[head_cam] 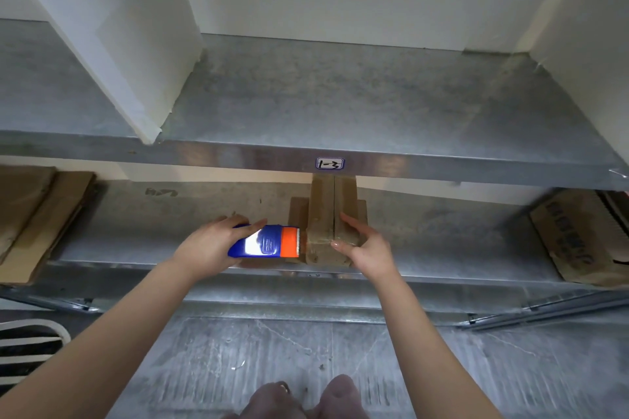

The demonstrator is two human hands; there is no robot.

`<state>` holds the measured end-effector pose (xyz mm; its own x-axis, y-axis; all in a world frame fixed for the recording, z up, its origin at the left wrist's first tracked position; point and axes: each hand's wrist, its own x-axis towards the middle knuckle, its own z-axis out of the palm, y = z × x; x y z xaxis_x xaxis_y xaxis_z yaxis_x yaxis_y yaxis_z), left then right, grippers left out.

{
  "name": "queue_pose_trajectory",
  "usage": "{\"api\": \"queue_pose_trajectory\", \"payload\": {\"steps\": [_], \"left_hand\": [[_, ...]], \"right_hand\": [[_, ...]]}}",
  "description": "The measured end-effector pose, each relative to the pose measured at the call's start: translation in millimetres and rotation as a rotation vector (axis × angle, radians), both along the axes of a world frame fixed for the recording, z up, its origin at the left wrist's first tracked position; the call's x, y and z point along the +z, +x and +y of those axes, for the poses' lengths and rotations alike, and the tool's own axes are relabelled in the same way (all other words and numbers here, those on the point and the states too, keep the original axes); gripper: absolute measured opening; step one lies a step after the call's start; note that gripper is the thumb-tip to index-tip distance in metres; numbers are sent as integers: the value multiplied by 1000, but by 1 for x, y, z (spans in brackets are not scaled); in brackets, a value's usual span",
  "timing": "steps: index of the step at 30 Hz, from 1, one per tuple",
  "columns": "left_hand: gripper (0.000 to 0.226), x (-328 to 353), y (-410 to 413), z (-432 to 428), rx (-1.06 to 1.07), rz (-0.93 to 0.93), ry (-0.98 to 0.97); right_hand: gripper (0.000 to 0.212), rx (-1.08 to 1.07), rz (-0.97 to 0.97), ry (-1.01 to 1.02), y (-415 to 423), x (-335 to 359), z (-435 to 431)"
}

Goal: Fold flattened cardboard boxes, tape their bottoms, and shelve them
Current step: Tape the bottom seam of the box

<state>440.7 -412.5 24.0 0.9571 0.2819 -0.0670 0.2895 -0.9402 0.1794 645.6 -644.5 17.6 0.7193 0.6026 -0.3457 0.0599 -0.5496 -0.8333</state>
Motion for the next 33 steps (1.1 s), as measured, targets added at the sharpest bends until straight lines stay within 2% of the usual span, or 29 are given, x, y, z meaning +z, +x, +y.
{"api": "queue_pose_trajectory", "payload": {"steps": [5, 10, 13, 19, 26, 33], "left_hand": [[71, 1, 20, -8, -15, 28, -41], [85, 5, 33, -6, 13, 207, -7], [87, 8, 43, -5, 21, 271, -11], [82, 1, 41, 1, -3, 257, -34], [88, -14, 12, 4, 2, 189, -325], [74, -22, 17, -3, 101, 145, -307]], "right_hand": [[60, 12, 13, 1, 1, 1, 0], [61, 13, 4, 2, 3, 0, 1], [61, 20, 9, 1, 3, -1, 1], [61, 32, -5, 3, 4, -2, -2], [60, 12, -33, 38, 4, -8, -2], [59, 15, -50, 44, 2, -8, -1]]}}
